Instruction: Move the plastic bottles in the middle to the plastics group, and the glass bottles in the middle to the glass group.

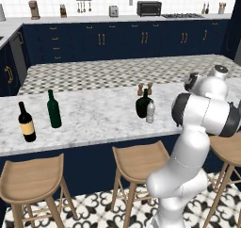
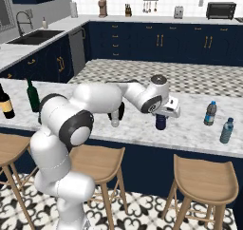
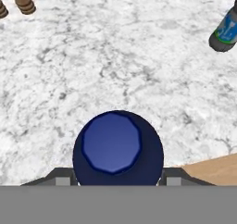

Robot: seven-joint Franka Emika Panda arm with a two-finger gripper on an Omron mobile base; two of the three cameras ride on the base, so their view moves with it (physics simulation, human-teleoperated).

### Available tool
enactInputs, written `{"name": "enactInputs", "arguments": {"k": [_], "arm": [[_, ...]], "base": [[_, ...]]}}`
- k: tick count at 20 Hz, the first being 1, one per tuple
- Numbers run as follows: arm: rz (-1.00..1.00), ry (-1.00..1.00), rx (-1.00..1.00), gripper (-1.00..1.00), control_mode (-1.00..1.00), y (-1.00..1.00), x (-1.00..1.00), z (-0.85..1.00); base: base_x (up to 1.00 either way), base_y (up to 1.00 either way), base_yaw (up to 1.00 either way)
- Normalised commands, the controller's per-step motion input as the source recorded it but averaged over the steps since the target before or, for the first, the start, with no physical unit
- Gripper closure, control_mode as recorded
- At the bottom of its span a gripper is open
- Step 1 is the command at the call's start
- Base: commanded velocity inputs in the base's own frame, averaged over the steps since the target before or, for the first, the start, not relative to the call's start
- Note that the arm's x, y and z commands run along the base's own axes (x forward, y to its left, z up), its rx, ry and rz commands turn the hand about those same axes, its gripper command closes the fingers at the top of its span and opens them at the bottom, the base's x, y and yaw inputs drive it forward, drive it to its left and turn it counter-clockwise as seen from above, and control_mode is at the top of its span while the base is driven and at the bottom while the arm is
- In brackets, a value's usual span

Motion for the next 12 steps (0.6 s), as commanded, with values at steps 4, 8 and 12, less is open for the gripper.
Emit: {"name": "enactInputs", "arguments": {"k": [4,8,12], "arm": [[0.00,-0.05,0.00,1.00,-1.00,-0.73,0.01,0.11],[0.00,-0.04,0.00,1.00,-1.00,-0.62,0.00,0.06],[0.00,-0.05,-0.01,1.00,-1.00,-0.48,0.01,0.00]], "base": [[0.00,0.00,0.00],[0.00,0.00,0.00],[0.00,0.00,0.00]]}}
